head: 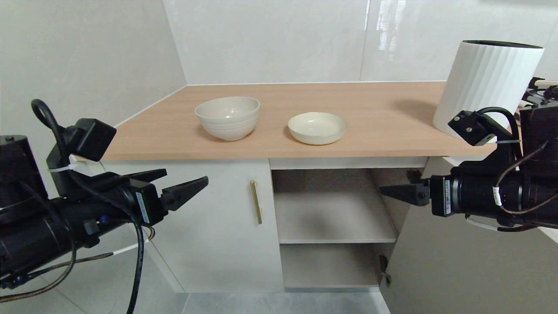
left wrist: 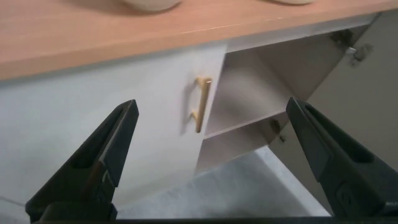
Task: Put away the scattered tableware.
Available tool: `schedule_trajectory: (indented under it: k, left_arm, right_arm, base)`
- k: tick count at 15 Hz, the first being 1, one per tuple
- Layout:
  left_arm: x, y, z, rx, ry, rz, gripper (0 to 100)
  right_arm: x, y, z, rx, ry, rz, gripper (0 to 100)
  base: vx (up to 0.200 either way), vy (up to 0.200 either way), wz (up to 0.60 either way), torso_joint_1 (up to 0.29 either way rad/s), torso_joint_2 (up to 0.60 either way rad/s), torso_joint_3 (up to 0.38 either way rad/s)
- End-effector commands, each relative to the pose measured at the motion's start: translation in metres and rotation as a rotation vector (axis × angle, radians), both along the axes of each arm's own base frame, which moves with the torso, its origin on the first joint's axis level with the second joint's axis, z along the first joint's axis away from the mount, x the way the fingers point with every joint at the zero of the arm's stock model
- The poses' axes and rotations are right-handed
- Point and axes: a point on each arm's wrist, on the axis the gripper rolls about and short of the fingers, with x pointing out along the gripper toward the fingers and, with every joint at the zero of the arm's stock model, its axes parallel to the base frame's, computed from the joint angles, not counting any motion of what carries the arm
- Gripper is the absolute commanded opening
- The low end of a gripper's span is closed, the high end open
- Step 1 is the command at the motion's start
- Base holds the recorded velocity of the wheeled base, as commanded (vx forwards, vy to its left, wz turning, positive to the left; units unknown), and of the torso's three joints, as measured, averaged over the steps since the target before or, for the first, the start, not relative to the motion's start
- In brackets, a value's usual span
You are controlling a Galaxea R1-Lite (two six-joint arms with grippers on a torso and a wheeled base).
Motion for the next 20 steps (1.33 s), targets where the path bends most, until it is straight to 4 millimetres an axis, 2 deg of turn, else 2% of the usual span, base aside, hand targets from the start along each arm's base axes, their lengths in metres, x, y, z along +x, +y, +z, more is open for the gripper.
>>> schedule_trajectory:
  k: [1,6,17,20]
  left_arm:
    - [0.0016,0.0025,0.0001,-0.001,0.0,0.012,100]
    - [0.0003,0.0045,0.001,0.001,-0.008,0.019,100]
    - [-0.0009,0.0053,-0.0009,0.03,-0.011,0.02,100]
    - [-0.0044,0.0064,-0.0006,0.029,-0.015,0.022,100]
  right_arm:
    - [0.0004,-0.0002,-0.0005,-0.001,0.002,-0.002,100]
    - [0.0001,-0.0003,-0.0018,-0.003,0.006,-0.002,100]
    - [-0.0012,-0.0009,-0.0022,-0.002,0.006,0.002,100]
    - [-0.0038,-0.0017,-0.0062,-0.006,0.014,0.011,100]
  base:
    - [0.0,0.2,0.0,-0.002,0.0,-0.002]
    - [0.0,0.2,0.0,0.001,0.0,0.003]
    - [0.0,0.0,0.0,0.0,0.0,0.0]
    - [0.2,0.0,0.0,-0.002,0.0,0.002]
